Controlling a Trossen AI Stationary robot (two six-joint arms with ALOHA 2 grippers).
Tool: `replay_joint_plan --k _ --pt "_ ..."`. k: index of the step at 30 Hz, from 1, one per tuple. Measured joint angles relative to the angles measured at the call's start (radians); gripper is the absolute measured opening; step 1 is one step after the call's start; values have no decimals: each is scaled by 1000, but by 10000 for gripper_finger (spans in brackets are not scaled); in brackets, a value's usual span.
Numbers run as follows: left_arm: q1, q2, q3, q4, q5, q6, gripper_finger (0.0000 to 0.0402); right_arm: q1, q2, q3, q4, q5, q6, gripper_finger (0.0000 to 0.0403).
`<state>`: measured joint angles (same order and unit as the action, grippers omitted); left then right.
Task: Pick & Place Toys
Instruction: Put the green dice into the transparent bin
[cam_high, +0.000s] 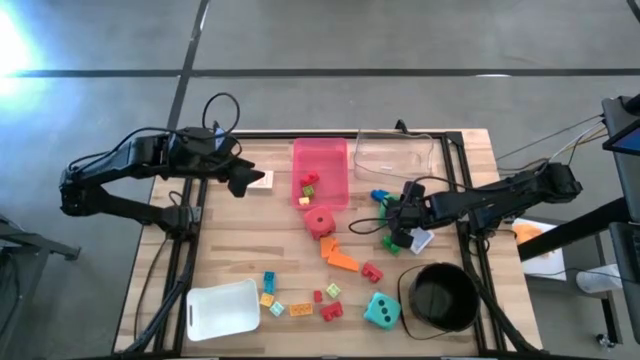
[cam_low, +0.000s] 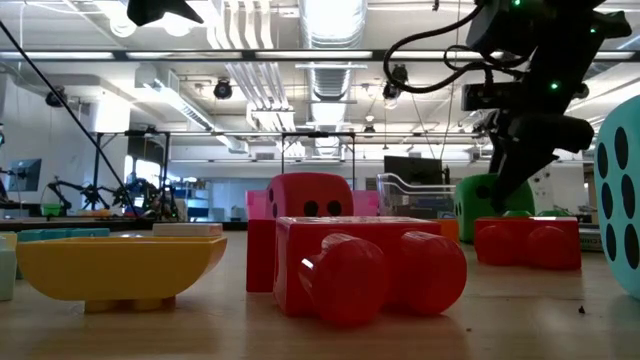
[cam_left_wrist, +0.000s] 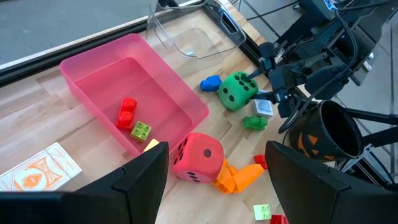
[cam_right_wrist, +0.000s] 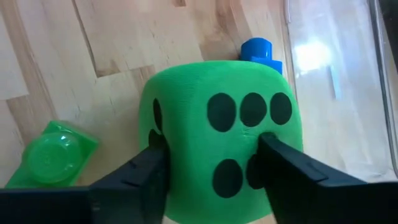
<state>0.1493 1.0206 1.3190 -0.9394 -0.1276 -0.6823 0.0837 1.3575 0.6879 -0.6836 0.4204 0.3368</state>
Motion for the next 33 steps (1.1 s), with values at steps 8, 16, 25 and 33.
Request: replay_joint_plan --k 8,16,25,33 --pt "0 0 0 0 0 0 271 -2 0 34 -28 -14 4 150" --pt "0 0 0 0 0 0 271 -3 -19 79 -80 -41 25 123" --pt "0 0 0 0 0 2 271 -5 -109 113 -185 -101 150 86" --pt "0 0 0 -1 0 12 271 -5 -237 115 -196 -128 242 75"
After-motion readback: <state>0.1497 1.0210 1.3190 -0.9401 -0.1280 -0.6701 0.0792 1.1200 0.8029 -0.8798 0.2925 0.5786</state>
